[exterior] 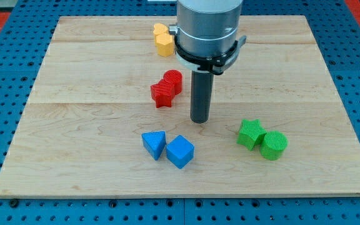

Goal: Place the green blocks right to the red blocks

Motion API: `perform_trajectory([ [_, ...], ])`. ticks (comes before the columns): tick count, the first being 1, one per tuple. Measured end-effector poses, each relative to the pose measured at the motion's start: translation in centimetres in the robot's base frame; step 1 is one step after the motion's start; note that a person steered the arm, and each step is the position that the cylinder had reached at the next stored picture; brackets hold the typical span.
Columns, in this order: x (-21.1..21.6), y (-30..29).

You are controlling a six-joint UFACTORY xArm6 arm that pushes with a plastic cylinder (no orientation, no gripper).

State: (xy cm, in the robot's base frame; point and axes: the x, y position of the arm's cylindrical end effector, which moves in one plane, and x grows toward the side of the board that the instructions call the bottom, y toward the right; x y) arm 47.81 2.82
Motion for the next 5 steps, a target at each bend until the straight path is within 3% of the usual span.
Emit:
perform_trajectory([
  [2,-5.1,1.2],
  [3,-5.5,1.1],
  [5,-5.5,-6.5],
])
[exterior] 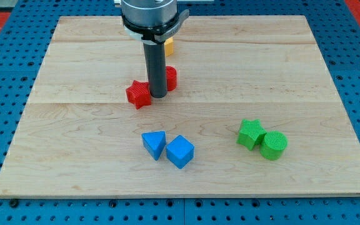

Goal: Place the green blocks right to the red blocks

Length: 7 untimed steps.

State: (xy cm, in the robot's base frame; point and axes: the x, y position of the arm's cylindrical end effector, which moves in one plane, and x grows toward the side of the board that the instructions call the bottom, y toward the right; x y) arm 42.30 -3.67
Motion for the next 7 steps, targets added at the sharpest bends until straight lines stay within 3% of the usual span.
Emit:
perform_trajectory([
  [1,-1.3,6.6],
  [2,-5.2,8.5],
  [4,-4.6,-8.1],
  [5,-4.8,-7.1],
  [7,-4.1,7.5],
])
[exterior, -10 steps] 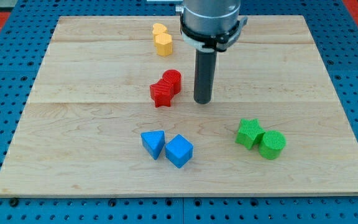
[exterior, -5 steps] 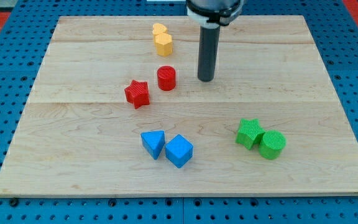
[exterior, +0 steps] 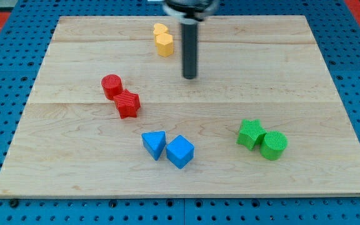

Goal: Place the green blocks right to the red blocks

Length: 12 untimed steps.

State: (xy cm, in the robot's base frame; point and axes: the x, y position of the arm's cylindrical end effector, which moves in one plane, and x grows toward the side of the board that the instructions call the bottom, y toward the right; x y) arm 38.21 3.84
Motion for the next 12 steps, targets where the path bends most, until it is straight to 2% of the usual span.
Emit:
perform_trajectory([
  [2,10.8,-3.6],
  [3,11.1,-8.7],
  [5,3.4,-13.2],
  [6,2.7,-10.5],
  [7,2.5,4.1],
  [8,6.3,17.8],
  [9,14.0,21.4],
  [10,19.6,19.2],
  [11,20.1,14.6],
  [12,17.2,12.6],
])
